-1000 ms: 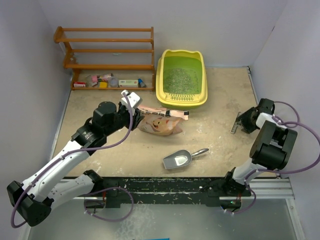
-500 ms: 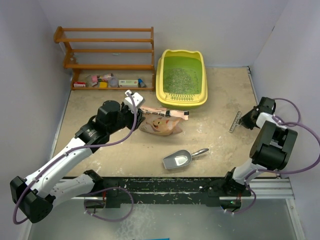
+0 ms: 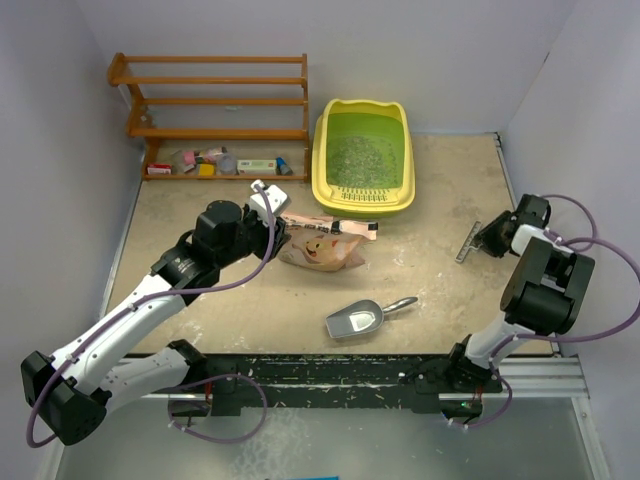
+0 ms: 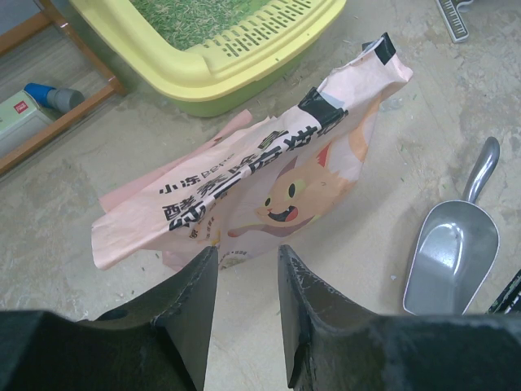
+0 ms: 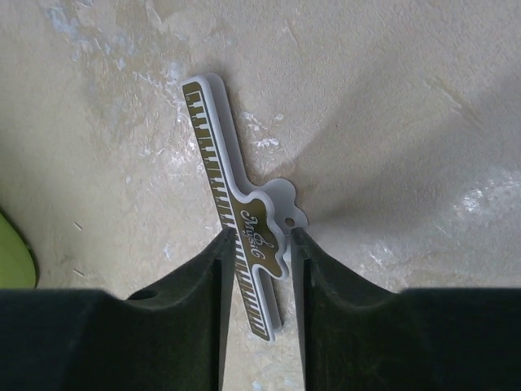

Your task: Fill the litter box with clean litter

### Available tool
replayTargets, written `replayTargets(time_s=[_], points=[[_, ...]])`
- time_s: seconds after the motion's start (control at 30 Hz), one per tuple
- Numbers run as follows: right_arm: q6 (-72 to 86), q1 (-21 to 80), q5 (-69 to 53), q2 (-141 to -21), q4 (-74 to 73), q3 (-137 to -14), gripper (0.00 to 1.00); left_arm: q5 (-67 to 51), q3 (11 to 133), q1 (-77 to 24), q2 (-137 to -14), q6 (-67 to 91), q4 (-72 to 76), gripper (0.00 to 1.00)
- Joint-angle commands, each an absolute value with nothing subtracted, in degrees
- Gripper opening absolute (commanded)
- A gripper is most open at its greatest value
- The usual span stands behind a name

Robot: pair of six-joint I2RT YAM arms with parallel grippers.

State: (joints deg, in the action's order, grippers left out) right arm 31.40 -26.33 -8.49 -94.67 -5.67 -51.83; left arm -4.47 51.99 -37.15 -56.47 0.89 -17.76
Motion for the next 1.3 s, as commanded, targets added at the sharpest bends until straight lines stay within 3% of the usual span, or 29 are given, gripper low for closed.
replayTargets(time_s=[0.0, 0.17, 0.33, 0.47, 0.6, 0.7, 0.83, 1.03, 1.17, 1.27], points=[[30.44, -26.59, -11.32, -96.24, -3.32, -51.88, 0.28, -5.25, 54.49, -36.94, -56.38, 1.47, -16.25, 0.39], [30.43, -26.55, -12.72, -96.91, -3.09, -51.82, 0.0, -5.11, 54.54, -36.92, -56.46, 1.34, -16.35, 0.4], [31.24, -26.46, -14.28, -92.34, -0.71, -49.74, 0.0, -7.1, 53.25, -36.91, -54.55, 0.18, -13.82, 0.45], [31.29, -24.6, -20.17, -81.48, -1.06, -46.95, 0.0, -12.57, 50.74, -36.9, -53.52, -0.86, -9.7, 0.49], [25.45, -16.3, -22.15, -69.2, -9.74, -49.38, 0.0, -16.73, 51.28, -36.83, -54.66, -1.44, -10.12, 0.57], [19.92, -5.88, -22.31, -63.13, -19.73, -55.02, 0.0, -18.78, 51.57, -36.78, -55.14, -2.52, -10.38, 0.58], [14.32, 1.79, -34.01, -59.6, -31.06, -62.67, 0.0, -23.01, 52.25, -36.83, -54.19, -3.41, -10.14, 0.58], [2.19, 3.75, -58.33, -51.98, -44.42, -67.28, 0.0, -29.2, 60.02, -36.82, -52.56, -3.66, -18.84, 0.59], [6.86, 8.86, -67.15, -48.46, -40.15, -64.78, 0.0, -34.87, 64.83, -36.8, -54.41, -1.68, -21.7, 0.74], [7.0, 11.27, -67.02, -49.83, -41.52, -62.56, 0.0, -42.49, 68.38, -36.78, -59.0, -0.77, -22.67, 0.77]])
